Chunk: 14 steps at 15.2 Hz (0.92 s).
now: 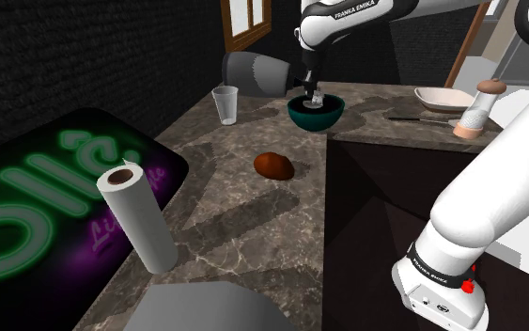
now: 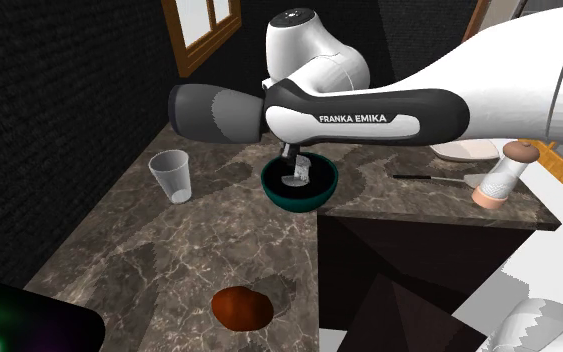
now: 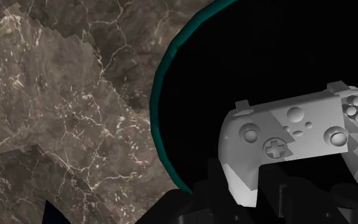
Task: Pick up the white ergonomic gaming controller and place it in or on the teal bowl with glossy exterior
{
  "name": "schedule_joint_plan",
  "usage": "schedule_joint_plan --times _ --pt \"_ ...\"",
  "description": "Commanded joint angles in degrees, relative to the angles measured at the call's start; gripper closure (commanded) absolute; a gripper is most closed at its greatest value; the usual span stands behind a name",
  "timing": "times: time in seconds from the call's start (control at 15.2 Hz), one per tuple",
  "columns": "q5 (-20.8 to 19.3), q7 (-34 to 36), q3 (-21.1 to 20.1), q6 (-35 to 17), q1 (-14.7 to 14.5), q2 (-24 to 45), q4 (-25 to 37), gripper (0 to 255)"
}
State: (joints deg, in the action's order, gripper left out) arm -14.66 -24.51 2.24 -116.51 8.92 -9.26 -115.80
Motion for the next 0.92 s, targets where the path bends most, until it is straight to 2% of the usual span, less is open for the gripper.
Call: schedule_joint_plan --times 0.0,0.07,0.13,0.46,0.73,0.86 --pt "0.0 0.0 0.0 0.0 0.0 0.0 0.0 255" --pt "0.0 0.0 0.0 0.0 0.0 0.0 0.0 255" --pt "0.0 0.0 0.0 0.0 0.0 0.0 0.0 0" --pt "0.0 0.0 0.0 0.0 0.0 0.0 0.0 0" --pt "0.6 -0.3 -0.9 7.0 -0.6 -1.7 5.1 0" --pt "0.6 -0.3 -0.9 7.0 -0.6 -1.7 5.1 0"
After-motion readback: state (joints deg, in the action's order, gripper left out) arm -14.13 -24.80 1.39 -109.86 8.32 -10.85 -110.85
